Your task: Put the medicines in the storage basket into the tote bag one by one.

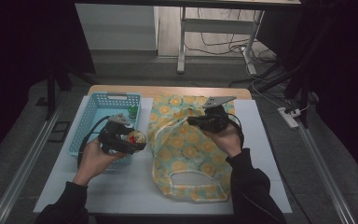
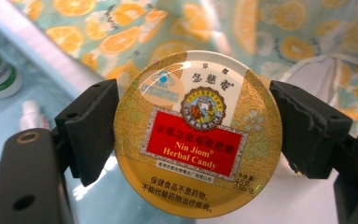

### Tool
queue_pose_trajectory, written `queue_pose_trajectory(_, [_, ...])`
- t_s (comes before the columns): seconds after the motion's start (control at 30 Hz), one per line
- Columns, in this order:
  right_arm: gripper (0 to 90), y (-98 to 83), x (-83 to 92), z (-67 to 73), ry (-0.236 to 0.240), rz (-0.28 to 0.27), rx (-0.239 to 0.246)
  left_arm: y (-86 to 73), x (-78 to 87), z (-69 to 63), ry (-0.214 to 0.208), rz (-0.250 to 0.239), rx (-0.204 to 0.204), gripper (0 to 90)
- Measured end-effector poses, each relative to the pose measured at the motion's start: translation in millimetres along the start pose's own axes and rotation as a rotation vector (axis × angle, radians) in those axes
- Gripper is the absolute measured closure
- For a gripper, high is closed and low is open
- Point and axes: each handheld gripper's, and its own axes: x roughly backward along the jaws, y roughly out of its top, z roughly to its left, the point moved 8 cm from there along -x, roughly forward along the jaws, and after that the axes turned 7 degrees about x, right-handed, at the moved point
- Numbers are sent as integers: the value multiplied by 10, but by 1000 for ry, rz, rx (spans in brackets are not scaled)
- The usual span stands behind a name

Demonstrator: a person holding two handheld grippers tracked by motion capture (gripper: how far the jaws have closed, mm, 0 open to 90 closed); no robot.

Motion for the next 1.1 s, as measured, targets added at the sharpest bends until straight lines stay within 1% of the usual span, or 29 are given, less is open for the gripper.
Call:
queue_pose_trajectory(0.13, [900,0,0,0,-1,-2,2,49,-46,-142,-23,-13,-26,204])
queue_pose_trajectory(0.33, [900,-1,-1,-5,-2,-4,1,131,-137,-338,-52,-14,-68,204])
queue_pose_trajectory(0.7, [900,-22,-8,-37,-9,-4,-4,250,-341,-637,-110,-11,-116,204])
queue_pose_trajectory(0.77, [900,-20,-10,-34,-8,-6,-2,277,-397,-689,-118,-9,-128,204])
queue_pose_trajectory(0.93, [900,-24,-15,-39,-12,-4,0,339,-566,-769,-128,-1,-134,203])
queue_pose_trajectory(1.1, [900,-48,-25,-66,-16,-1,-5,400,-760,-841,-124,6,-144,203])
